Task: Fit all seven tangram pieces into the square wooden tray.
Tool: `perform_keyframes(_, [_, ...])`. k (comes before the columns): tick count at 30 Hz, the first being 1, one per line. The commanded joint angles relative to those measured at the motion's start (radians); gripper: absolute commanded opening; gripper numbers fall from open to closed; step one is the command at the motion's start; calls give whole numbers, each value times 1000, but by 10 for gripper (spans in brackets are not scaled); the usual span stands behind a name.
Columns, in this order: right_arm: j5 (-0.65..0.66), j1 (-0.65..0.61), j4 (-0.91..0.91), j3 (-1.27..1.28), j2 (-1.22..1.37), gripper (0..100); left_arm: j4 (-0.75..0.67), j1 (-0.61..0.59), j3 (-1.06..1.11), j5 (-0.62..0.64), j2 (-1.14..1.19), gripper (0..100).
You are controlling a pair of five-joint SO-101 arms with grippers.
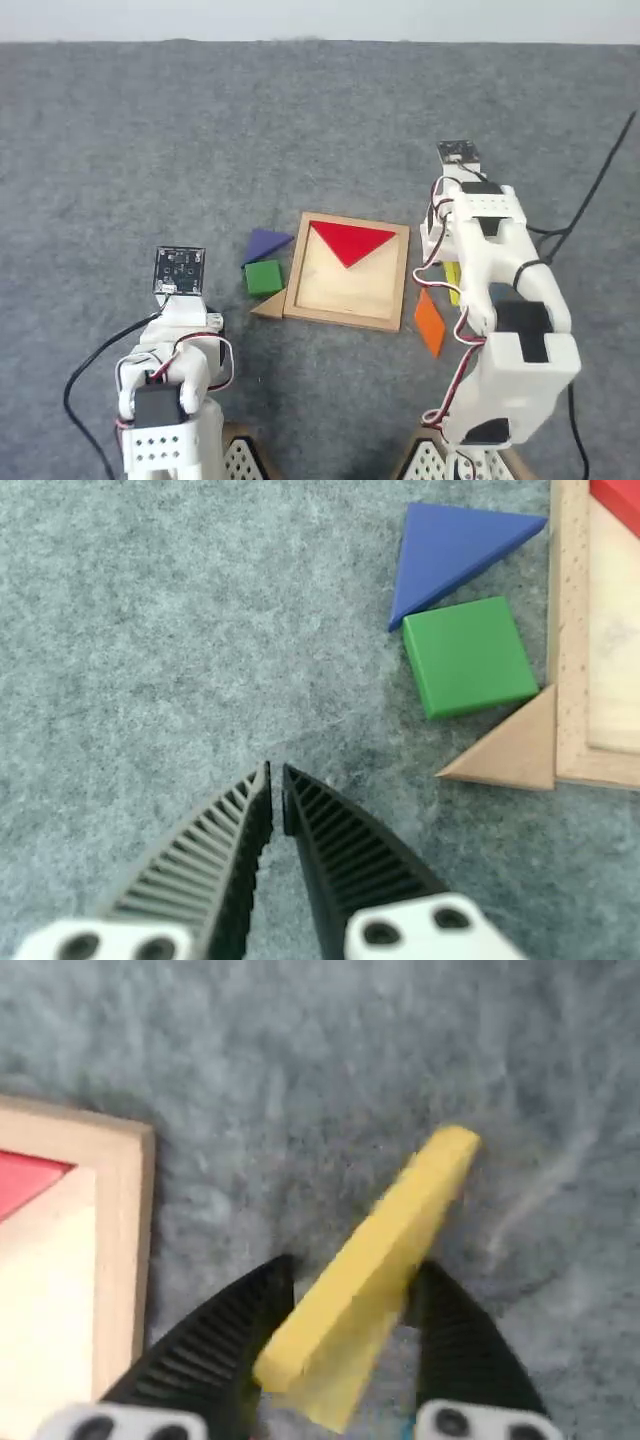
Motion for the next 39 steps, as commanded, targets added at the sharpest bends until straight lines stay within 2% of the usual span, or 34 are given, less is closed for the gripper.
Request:
perform_keyframes(1, [8,-1,15,-20,10,73,3,-2,-13,17,-18,18])
perform_keyframes(4, [-8,-1,16,-20,8,4,3,-2,-13,17,-18,18])
perform_keyframes(12, [-15,-64,117,-12,-200,7,3,-2,-13,17,-18,18])
perform_keyframes(18, [-9,-217,150,-9,-390,7,3,-2,-13,17,-18,18])
perform_keyframes(26, [14,-463,148,-51,-381,7,3,-2,-13,17,-18,18])
perform_keyframes(33, [-239,-576,140,-130,-257,6,3,-2,-13,17,-18,18])
perform_keyframes(39, [-443,-581,113,-209,-160,9,3,-2,-13,17,-18,18])
